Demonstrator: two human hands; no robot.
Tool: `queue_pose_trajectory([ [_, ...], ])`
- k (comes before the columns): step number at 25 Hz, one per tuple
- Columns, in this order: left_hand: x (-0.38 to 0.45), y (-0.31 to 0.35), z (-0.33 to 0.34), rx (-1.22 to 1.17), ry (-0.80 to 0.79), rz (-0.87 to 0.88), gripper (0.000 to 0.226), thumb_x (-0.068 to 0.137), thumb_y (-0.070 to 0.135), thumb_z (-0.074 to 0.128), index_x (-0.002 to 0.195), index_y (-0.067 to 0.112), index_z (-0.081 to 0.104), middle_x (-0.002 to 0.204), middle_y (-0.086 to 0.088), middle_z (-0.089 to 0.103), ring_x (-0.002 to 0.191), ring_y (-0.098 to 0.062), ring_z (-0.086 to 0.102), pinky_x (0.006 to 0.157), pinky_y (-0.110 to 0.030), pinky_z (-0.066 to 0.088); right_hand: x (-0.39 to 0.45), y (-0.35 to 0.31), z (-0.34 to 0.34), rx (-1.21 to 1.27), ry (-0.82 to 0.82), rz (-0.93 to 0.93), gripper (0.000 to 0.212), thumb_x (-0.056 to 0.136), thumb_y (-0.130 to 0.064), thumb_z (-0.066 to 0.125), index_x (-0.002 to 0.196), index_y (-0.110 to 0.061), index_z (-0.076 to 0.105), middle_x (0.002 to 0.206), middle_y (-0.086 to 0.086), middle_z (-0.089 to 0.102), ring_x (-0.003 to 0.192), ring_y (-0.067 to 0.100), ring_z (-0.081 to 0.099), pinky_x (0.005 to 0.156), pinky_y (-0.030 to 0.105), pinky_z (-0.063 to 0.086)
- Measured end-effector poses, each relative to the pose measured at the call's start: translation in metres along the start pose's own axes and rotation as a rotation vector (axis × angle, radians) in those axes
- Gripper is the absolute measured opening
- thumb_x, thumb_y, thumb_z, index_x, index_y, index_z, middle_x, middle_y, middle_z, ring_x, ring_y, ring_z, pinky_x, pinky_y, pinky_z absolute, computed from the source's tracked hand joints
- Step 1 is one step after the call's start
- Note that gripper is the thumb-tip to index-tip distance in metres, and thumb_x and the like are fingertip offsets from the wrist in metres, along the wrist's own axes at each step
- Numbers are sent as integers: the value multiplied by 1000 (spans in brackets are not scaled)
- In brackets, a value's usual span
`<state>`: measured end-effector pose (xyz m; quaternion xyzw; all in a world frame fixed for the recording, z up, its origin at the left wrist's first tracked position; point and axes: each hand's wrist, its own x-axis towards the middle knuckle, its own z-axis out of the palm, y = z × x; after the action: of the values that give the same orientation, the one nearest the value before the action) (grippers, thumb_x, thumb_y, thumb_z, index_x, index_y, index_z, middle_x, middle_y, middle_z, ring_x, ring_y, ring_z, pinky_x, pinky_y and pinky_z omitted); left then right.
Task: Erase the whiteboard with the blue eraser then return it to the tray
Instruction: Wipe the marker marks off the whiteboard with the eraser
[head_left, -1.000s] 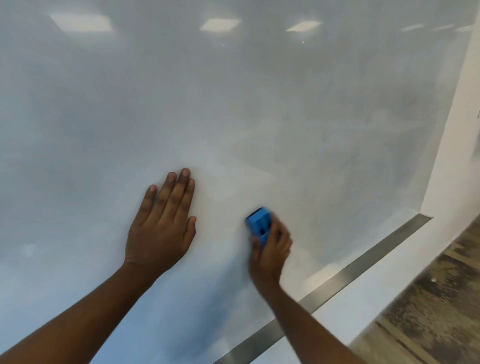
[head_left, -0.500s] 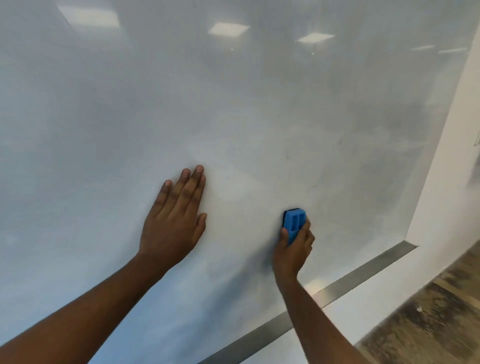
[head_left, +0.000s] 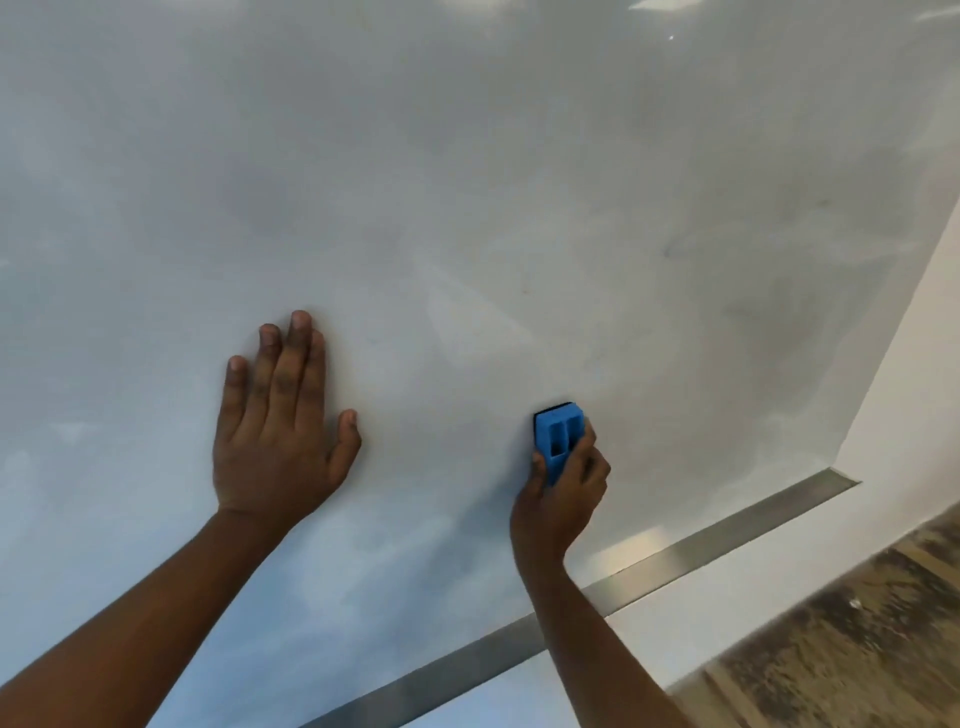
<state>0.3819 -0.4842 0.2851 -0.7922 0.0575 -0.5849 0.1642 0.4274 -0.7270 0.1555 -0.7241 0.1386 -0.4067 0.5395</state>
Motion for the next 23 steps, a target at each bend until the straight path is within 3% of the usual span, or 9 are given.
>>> queue_pose_trajectory([
  [3,-1,0,-8,-63,-62,1,82,104,40,46,169,2,15,178,-11,7,167,-24,0,136,-44,4,-98,3,9,-41,-222,-268,73,91,-19,77,153,-22,40,139,3,46,128,23,50,103,31,51],
  [5,0,-7,-15,-98,-113,-5,86,103,42,46,170,5,6,179,-7,-1,167,-22,-6,135,-39,-2,-82,14,7,-8,-263,-346,73,90,-14,79,153,-18,43,139,6,47,127,25,52,105,30,50],
  [6,2,-16,-19,-107,-138,-14,88,103,44,46,170,6,4,179,-5,-5,167,-21,-8,135,-38,-5,-63,19,4,4,-230,-252,70,92,-13,76,154,-15,43,139,10,47,127,27,52,107,31,49],
  [9,7,-51,-33,-89,-170,56,87,103,47,43,170,6,5,181,-6,-3,167,-22,-6,135,-36,-6,-5,18,-7,106,-37,324,71,100,-15,67,161,-16,32,143,14,38,128,32,53,110,43,49],
  [10,8,-59,-35,-67,-173,105,86,103,46,42,170,6,7,181,-7,0,167,-22,-4,135,-37,-5,-8,12,-5,104,10,370,71,100,-15,66,161,-16,30,142,15,37,127,34,54,108,44,50],
  [15,30,-69,-44,-67,-144,149,87,103,46,48,170,4,12,180,-9,4,167,-23,0,136,-38,-1,-100,-50,18,48,-58,-55,73,95,-19,73,158,-18,35,134,9,45,123,29,55,92,48,62],
  [18,46,-78,-46,-75,-98,145,87,104,50,48,170,5,14,180,-9,10,167,-26,8,136,-40,4,-48,-102,14,3,-42,-299,76,92,-15,76,158,-22,38,134,9,49,122,29,54,96,48,57],
  [23,61,-86,-40,-101,-40,140,90,104,60,43,171,8,10,181,-7,7,167,-24,6,136,-41,3,58,-208,1,26,88,-229,72,98,-24,69,160,-31,33,140,3,45,123,21,49,99,46,54],
])
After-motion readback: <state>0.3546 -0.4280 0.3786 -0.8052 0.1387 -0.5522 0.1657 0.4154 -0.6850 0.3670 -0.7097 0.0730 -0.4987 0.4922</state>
